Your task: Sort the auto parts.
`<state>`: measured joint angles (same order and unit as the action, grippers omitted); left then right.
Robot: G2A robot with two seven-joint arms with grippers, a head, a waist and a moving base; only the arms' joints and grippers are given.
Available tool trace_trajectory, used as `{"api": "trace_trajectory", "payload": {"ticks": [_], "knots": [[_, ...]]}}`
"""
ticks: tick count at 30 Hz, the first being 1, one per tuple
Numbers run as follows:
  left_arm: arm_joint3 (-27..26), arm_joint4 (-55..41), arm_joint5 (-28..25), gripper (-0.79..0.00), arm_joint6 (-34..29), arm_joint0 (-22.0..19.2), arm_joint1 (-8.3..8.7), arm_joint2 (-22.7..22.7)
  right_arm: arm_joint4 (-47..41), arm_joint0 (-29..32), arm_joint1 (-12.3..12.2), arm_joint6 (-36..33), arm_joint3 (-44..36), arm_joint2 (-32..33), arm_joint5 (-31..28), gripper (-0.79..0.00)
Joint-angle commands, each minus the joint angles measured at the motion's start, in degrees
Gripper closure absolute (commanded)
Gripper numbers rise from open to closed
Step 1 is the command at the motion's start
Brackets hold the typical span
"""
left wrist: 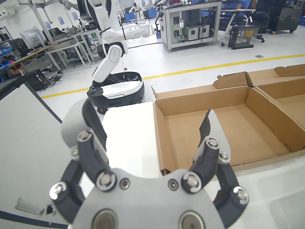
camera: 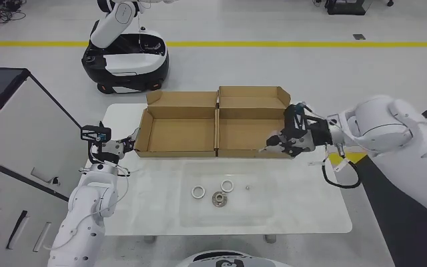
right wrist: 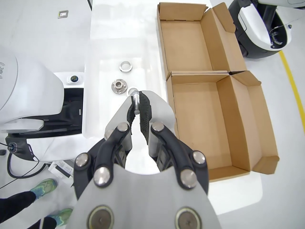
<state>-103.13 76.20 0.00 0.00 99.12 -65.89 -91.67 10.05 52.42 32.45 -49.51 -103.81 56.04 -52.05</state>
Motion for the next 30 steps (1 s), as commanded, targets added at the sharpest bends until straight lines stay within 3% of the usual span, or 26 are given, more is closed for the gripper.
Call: {"api": "trace_trajectory", "payload": {"ticks": [1, 5, 22, 30], "knots": [[0.0, 0.0, 0.0, -0.785, 0.0, 0.0, 0.0, 0.0, -0.6, -0.3, 0.2, 1.1, 1.3, -0.1, -2.1, 0.0], [0.0, 0.0, 0.0, -0.785, 0.0, 0.0, 0.0, 0.0, -2.2, -1.7, 0.9, 3.2, 4.1, -1.1, -6.0, 0.0], [0.0, 0.0, 0.0, -0.785, 0.0, 0.0, 0.0, 0.0, -14.7, -10.0, 5.2, 5.2, 4.3, -9.7, -6.0, 0.0], [0.0, 0.0, 0.0, -0.785, 0.0, 0.0, 0.0, 0.0, -25.9, -10.9, 6.8, 3.2, 3.0, -10.7, -6.0, 0.0]]}}
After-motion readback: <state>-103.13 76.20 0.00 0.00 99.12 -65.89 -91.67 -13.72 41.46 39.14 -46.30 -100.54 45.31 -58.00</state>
